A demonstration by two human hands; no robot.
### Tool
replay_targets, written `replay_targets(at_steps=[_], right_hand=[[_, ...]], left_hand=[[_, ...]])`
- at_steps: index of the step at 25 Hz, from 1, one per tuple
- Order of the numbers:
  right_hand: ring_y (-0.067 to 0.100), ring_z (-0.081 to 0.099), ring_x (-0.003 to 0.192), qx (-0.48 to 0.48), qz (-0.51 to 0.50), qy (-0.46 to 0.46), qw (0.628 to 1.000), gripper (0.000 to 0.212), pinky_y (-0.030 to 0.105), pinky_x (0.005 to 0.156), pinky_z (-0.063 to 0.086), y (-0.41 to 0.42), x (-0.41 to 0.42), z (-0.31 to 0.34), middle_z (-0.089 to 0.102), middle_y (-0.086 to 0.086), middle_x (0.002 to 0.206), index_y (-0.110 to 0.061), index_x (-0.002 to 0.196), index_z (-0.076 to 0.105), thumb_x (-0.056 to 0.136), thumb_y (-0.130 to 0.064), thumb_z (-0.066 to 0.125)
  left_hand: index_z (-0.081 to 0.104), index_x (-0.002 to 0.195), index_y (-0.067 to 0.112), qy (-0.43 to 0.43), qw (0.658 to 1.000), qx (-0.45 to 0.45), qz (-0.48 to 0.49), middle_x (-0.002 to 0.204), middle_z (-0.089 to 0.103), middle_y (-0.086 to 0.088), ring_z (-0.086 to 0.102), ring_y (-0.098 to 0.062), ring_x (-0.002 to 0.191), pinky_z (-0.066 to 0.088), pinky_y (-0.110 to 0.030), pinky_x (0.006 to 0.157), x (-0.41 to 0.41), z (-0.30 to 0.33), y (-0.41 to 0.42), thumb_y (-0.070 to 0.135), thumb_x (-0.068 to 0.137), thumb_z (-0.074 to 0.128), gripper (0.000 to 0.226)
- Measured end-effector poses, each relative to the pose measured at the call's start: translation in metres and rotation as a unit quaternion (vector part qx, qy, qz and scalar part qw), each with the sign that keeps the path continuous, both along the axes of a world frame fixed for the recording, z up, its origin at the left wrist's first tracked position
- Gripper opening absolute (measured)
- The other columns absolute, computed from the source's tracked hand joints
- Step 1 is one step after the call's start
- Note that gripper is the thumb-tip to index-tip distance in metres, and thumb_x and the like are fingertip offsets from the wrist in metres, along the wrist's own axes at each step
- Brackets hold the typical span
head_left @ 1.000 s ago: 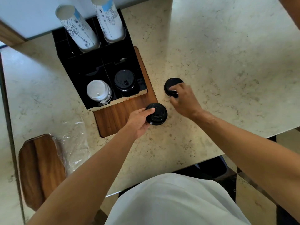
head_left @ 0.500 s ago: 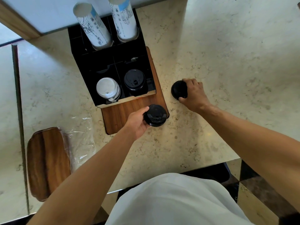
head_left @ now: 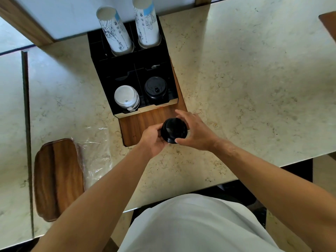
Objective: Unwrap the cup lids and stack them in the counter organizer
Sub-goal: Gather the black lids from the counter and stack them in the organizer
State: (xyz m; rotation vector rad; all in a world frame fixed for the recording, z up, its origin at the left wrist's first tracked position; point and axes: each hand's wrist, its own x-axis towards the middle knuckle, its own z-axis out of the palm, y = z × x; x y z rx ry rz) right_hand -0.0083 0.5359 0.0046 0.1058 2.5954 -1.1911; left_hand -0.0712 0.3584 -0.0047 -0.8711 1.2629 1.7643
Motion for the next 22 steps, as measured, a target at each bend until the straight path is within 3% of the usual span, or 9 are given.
replay_targets(at_steps=[3,7,12,18,20,22], right_hand=[[0.015,0.038,0.132,0.005,0.012,-0.003,1.0,0.101,0.042,0.112,0.043,-0.014,0.002,0.006,0.05,-0.004,0.141,-0.025,0.155,0.028,0.073,-0.037,0.084],[0.017,0.038,0.132,0.029,0.022,0.005,0.999,0.099,0.043,0.112,0.044,-0.029,0.005,0.01,0.049,-0.004,0.141,-0.026,0.155,0.028,0.074,-0.039,0.084],[0.017,0.038,0.131,0.024,0.023,0.014,0.999,0.097,0.04,0.111,0.043,-0.041,0.008,0.013,0.049,-0.005,0.14,-0.024,0.155,0.03,0.075,-0.038,0.083],[0.014,0.034,0.131,0.004,0.02,0.006,1.0,0.097,0.034,0.107,0.042,-0.056,0.01,0.013,0.045,-0.006,0.143,-0.025,0.153,0.032,0.072,-0.042,0.082],[0.014,0.04,0.131,-0.057,-0.025,-0.035,0.997,0.093,0.033,0.105,0.044,-0.062,0.01,0.01,0.041,-0.004,0.147,-0.026,0.152,0.033,0.074,-0.047,0.079],[0.015,0.054,0.126,-0.158,-0.108,-0.096,0.977,0.082,0.035,0.104,0.05,-0.066,0.006,0.01,0.049,-0.002,0.146,-0.023,0.152,0.036,0.083,-0.049,0.072]], left_hand=[[0.069,0.111,0.004,-0.009,1.0,0.013,0.009,0.104,0.078,-0.017,0.076,-0.031,0.092,0.063,-0.038,0.068,0.004,0.001,-0.014,0.024,0.102,0.052,0.028],[0.068,0.117,0.004,0.003,0.999,0.037,-0.024,0.11,0.076,-0.018,0.075,-0.03,0.097,0.062,-0.038,0.072,0.008,0.004,-0.025,0.034,0.096,0.066,0.037],[0.069,0.116,-0.005,0.065,0.996,0.029,-0.046,0.108,0.076,-0.02,0.076,-0.03,0.089,0.062,-0.035,0.071,0.014,0.007,-0.04,-0.004,0.076,0.081,0.041],[0.071,0.113,-0.004,0.075,0.997,0.002,-0.016,0.105,0.077,-0.021,0.075,-0.034,0.095,0.062,-0.036,0.072,0.02,0.003,-0.055,-0.008,0.075,0.079,0.039],[0.072,0.111,-0.002,0.081,0.997,0.015,-0.008,0.104,0.077,-0.02,0.075,-0.033,0.095,0.062,-0.034,0.072,0.02,0.007,-0.061,-0.006,0.077,0.078,0.035],[0.071,0.111,0.0,0.089,0.995,0.033,0.009,0.103,0.078,-0.018,0.076,-0.03,0.096,0.062,-0.032,0.074,0.018,0.01,-0.068,-0.004,0.081,0.077,0.031]])
